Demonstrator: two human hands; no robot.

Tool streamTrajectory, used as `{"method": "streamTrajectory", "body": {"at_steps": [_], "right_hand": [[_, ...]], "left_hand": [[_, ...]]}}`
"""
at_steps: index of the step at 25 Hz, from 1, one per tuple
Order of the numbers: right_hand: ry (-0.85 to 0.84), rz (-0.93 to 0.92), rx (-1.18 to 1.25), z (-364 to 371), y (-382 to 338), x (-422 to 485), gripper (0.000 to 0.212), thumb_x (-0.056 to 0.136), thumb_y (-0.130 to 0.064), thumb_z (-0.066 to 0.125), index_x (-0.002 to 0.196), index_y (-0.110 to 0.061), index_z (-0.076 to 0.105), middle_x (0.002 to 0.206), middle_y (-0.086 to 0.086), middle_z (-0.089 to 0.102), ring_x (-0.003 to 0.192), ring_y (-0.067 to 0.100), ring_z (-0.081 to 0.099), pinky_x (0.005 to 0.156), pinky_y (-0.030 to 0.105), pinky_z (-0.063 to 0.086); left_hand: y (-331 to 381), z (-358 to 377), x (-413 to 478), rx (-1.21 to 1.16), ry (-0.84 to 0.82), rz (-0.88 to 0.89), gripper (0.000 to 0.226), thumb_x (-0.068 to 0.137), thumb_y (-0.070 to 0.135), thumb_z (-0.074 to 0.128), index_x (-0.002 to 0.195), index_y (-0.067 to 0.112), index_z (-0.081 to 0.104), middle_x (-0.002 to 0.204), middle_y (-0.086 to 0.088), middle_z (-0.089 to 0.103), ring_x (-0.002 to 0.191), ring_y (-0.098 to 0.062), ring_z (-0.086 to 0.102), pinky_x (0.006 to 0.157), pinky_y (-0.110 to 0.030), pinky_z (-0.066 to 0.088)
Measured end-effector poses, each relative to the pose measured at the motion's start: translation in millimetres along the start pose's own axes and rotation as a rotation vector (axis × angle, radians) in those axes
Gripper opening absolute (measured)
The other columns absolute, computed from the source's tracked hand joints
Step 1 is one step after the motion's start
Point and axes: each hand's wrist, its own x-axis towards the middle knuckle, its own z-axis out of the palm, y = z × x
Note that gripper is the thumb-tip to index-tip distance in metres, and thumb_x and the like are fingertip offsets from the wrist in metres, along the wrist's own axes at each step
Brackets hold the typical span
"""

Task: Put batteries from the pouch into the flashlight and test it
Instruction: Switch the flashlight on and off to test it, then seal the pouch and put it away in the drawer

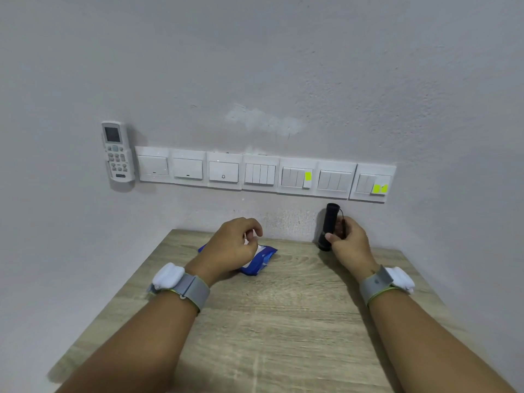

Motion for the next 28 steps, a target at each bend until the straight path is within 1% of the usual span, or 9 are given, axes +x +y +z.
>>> {"method": "streamTrajectory", "body": {"at_steps": [3, 6, 10, 12, 15, 19, 22, 25, 28], "right_hand": [[0.019, 0.022, -0.015, 0, -4, -7, 0.039, 0.086, -0.006, 0.074, 0.122, -0.017, 0.063, 0.114, 0.002, 0.068, 0.112, 0.026, 0.064, 0.091, 0.031, 0.046], [0.163, -0.009, -0.082, 2, -15, -17, 0.056, 0.079, -0.013, 0.078, 0.128, -0.021, 0.051, 0.128, 0.007, 0.050, 0.112, 0.028, 0.059, 0.096, 0.037, 0.049], [0.326, -0.209, -0.293, 17, -34, -43, 0.051, 0.075, -0.018, 0.071, 0.120, -0.021, 0.047, 0.126, 0.007, 0.036, 0.116, 0.027, 0.038, 0.098, 0.043, 0.036], [0.192, -0.341, -0.326, 29, -44, -54, 0.029, 0.076, -0.016, 0.068, 0.102, -0.022, 0.057, 0.112, 0.001, 0.043, 0.108, 0.024, 0.041, 0.092, 0.039, 0.037], [-0.163, -0.426, -0.433, 46, -48, -69, 0.004, 0.084, -0.026, 0.062, 0.081, -0.023, 0.062, 0.089, -0.009, 0.053, 0.091, 0.016, 0.051, 0.079, 0.034, 0.043], [-0.354, -0.458, -0.587, 59, -46, -79, 0.031, 0.088, -0.052, 0.055, 0.081, -0.024, 0.066, 0.087, -0.008, 0.056, 0.091, 0.015, 0.048, 0.079, 0.032, 0.042], [-0.445, -0.389, -0.625, 57, -45, -80, 0.042, 0.083, -0.066, 0.054, 0.084, -0.026, 0.066, 0.094, -0.007, 0.056, 0.098, 0.016, 0.045, 0.086, 0.037, 0.044], [-0.482, -0.350, -0.646, 55, -43, -80, 0.040, 0.076, -0.064, 0.062, 0.097, -0.029, 0.065, 0.101, -0.008, 0.055, 0.105, 0.017, 0.046, 0.094, 0.041, 0.044], [-0.530, -0.278, -0.594, 56, -42, -76, 0.036, 0.075, -0.053, 0.068, 0.104, -0.032, 0.064, 0.105, -0.009, 0.054, 0.111, 0.018, 0.047, 0.102, 0.046, 0.042]], "left_hand": [[-1, 1, 0, 0.017, -0.013, -0.005, 0.022, 0.099, 0.010, 0.056, 0.100, 0.027, 0.070, 0.094, 0.006, 0.062, 0.088, -0.013, 0.059, 0.081, -0.031, 0.053], [-5, 1, 3, 0.052, -0.047, -0.001, 0.032, 0.100, 0.001, 0.055, 0.100, 0.026, 0.076, 0.104, 0.005, 0.065, 0.099, -0.013, 0.061, 0.092, -0.032, 0.053], [1, -4, 1, 0.031, -0.138, -0.068, 0.050, 0.088, -0.009, 0.051, 0.121, 0.021, 0.074, 0.132, 0.004, 0.065, 0.119, -0.010, 0.054, 0.104, -0.026, 0.046], [2, -5, 0, 0.039, -0.186, -0.103, 0.058, 0.084, -0.007, 0.054, 0.132, 0.022, 0.069, 0.142, 0.004, 0.061, 0.129, -0.014, 0.052, 0.106, -0.028, 0.046], [1, -4, -2, 0.097, -0.255, -0.129, 0.063, 0.087, 0.004, 0.060, 0.145, 0.027, 0.059, 0.151, -0.001, 0.055, 0.143, -0.025, 0.047, 0.108, -0.029, 0.038], [-7, 1, -2, 0.204, -0.305, -0.141, 0.065, 0.089, 0.026, 0.062, 0.152, 0.033, 0.049, 0.153, 0.001, 0.055, 0.144, -0.025, 0.047, 0.120, -0.040, 0.035], [-14, 5, 1, 0.357, -0.317, -0.159, 0.068, 0.088, 0.043, 0.061, 0.153, 0.039, 0.042, 0.151, 0.003, 0.052, 0.142, -0.026, 0.040, 0.118, -0.050, 0.030], [-19, 8, 4, 0.462, -0.355, -0.196, 0.068, 0.088, 0.057, 0.056, 0.151, 0.038, 0.042, 0.149, -0.001, 0.046, 0.142, -0.029, 0.034, 0.114, -0.052, 0.027], [-20, 9, 4, 0.474, -0.353, -0.202, 0.056, 0.087, 0.061, 0.056, 0.135, 0.032, 0.053, 0.136, -0.001, 0.047, 0.133, -0.026, 0.040, 0.108, -0.048, 0.031]]}}
